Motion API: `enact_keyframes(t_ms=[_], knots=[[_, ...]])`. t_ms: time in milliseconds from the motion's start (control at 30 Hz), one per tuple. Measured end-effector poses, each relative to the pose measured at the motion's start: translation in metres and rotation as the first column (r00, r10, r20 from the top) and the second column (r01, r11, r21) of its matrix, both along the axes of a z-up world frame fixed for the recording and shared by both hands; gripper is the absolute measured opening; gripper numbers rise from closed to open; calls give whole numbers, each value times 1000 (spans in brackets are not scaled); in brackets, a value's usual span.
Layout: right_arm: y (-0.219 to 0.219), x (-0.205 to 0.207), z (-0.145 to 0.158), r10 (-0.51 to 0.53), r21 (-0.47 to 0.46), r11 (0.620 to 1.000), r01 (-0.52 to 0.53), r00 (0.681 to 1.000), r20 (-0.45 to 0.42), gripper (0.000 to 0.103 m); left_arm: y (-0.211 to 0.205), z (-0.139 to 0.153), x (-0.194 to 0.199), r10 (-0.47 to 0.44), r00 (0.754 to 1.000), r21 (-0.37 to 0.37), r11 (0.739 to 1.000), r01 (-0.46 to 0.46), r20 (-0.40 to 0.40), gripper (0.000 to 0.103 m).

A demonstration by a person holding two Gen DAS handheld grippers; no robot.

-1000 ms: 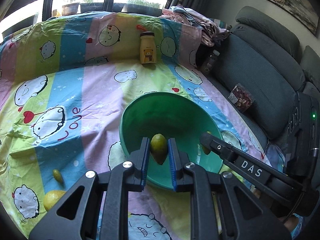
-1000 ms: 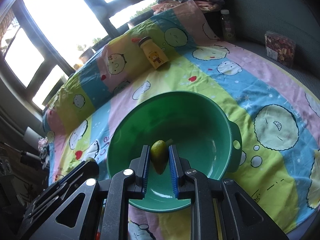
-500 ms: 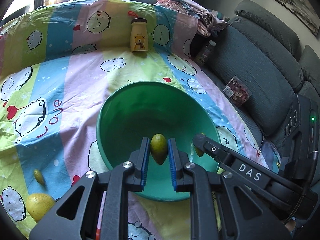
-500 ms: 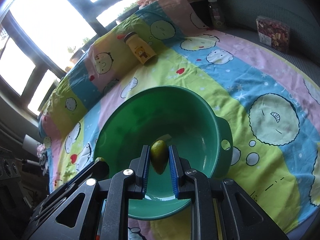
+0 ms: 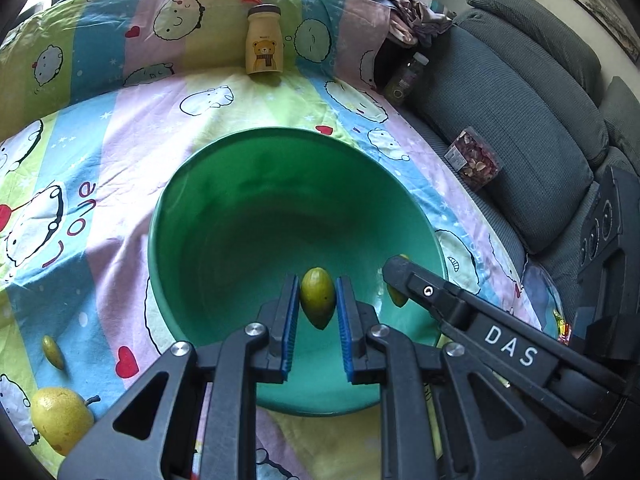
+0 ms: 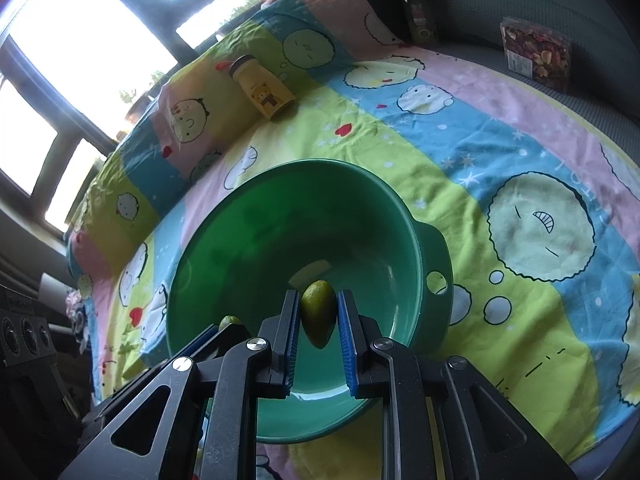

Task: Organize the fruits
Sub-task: 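Open the left tool over the bowl while the right tool releases its green fruit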

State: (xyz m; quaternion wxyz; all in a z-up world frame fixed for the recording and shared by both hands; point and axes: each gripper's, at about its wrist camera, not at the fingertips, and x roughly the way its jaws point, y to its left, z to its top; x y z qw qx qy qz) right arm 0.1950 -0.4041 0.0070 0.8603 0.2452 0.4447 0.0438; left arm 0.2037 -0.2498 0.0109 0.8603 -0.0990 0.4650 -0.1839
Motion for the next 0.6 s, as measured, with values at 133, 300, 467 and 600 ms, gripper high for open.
enact_keyframes(t_ms=[133,300,467,600], knots=[[-1,2,-2,-1,9,1000,1,1000,-9,21,0,-2,3,5,1000,-2,1000,-5,-5,18],[-1,4,-4,-6,9,1000,6,1000,-25,21,-1,-4,3,7,1000,5,1000,-7,-9,18],[-1,4,-7,-17,6,1000,18,999,-43,21,-3,-6,3,-1,1000,14,1000,2,-10,18],[-3,5,-8,-20,6,1000,21,998,-51,21,-3,-8,4,2,1000,15,1000,-2,-13,18]])
